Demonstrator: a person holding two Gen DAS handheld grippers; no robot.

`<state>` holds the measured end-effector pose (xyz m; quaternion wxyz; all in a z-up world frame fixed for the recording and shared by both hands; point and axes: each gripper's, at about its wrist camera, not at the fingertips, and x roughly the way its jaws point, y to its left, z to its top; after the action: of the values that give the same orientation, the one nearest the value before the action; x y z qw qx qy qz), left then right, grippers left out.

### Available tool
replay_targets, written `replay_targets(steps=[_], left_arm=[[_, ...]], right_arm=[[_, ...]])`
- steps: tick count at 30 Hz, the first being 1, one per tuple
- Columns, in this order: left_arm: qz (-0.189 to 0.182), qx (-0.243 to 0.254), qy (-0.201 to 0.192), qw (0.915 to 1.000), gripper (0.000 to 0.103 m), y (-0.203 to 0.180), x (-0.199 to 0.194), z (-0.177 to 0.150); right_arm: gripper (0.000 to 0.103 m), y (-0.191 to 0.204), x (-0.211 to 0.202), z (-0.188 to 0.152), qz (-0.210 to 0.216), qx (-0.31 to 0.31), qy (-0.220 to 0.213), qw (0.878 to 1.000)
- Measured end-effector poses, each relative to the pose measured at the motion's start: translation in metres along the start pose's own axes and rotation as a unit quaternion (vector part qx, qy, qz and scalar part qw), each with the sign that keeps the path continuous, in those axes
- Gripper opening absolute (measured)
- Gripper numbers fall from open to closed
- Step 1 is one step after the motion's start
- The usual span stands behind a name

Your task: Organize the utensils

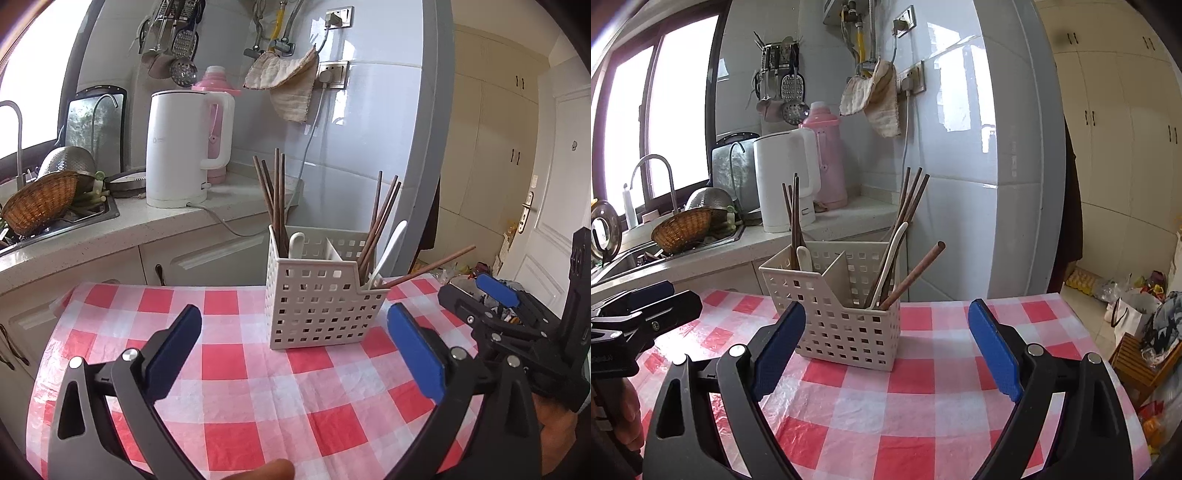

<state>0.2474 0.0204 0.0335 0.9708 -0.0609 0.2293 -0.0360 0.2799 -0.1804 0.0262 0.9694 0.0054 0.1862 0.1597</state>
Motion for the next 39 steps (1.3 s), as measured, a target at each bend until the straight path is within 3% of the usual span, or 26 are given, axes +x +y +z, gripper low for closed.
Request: replay_targets(steps=[39], left_arm=[[-0.011, -0.002, 0.002, 0.9999, 0.098, -0.0018, -0.0004, -0.0006]], right_arm=[[0.084, 0.0021, -0.0023, -0.0005, 0.004, -0.006, 0.006, 1.000]])
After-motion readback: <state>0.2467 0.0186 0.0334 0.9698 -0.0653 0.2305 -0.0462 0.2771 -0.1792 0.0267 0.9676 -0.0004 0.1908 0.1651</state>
